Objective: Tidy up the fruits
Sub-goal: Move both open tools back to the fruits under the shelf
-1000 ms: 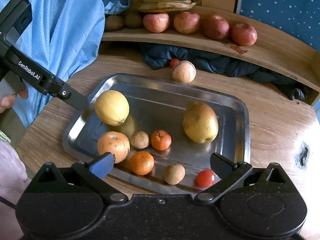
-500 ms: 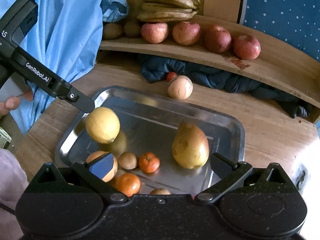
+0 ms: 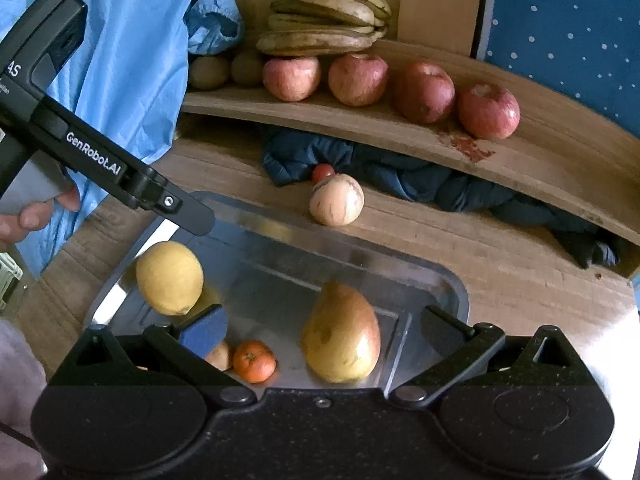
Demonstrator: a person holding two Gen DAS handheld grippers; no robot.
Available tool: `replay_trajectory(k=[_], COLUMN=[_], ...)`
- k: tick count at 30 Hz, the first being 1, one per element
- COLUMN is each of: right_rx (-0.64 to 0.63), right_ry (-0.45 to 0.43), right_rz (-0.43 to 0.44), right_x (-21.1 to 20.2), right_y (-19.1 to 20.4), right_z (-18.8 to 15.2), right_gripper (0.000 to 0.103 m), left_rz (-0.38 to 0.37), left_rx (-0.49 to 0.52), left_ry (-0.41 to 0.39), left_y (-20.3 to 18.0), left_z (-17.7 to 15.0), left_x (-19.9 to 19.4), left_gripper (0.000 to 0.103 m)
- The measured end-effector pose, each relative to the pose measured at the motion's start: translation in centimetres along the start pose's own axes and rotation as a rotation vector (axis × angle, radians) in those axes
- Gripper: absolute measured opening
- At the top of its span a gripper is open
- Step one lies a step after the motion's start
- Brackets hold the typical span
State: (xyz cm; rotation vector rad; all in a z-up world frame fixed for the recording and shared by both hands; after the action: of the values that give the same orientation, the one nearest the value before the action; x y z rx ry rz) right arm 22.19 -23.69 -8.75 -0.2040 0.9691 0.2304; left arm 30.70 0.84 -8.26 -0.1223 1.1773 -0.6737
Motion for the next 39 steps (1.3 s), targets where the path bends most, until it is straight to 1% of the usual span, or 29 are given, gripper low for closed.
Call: replay_trajectory(k=[7,14,30,33,37,39], right_rx=[-0.014,-0.018,-0.01,-0.004,-0.022,-0.042], right_ry=[-0.02,-0.033,-0.024,-0.018,-0.003,-0.002], right_rz=[0.01,0.001,0.023,0.029,0.048,0.059], right_x=[1.3,2.5,5.4,6.1,7.2,7.8], right_y=[-1.0,-2.2,-3.6,-3.7,-3.1,-2.6], right_z=[1.4,2.7,3.6,4.0,4.6,5.0], right_gripper=[0.102,0.102,0.102,0.102,0.102,0.102], left_rz=[0.016,0.039,0.114,0.12,0.111,0.098], left_rx=[-0.022,-0.05,-0.142,-0.197,-0.339,-0.385], left_ry=[-0.007,-0.015,-0.043,-0.061,-0.115,-0.134], left_y=[-0.1,0.2,2.2,2.8,3.8,4.0], left_z=[1.0,2.2,4.9,5.7,6.6,7.1], left_x=[0.6,1.2,2.7,3.0,3.4,3.7], left_gripper=[0.103,0.103,0.103,0.103,0.103,0.103])
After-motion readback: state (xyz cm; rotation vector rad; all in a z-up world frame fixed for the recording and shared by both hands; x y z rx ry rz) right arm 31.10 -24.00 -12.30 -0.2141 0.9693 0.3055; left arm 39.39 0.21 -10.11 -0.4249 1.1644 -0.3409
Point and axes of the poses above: each gripper's, at about its wrist camera, not at the fingertips, and x roughly the way its jaws point, y to its left, z to its top, the point moved 2 cm from there along x, roughly the way its jaws point, and after that the axes turned 12 degrees about -z, right-handed, at the moved point
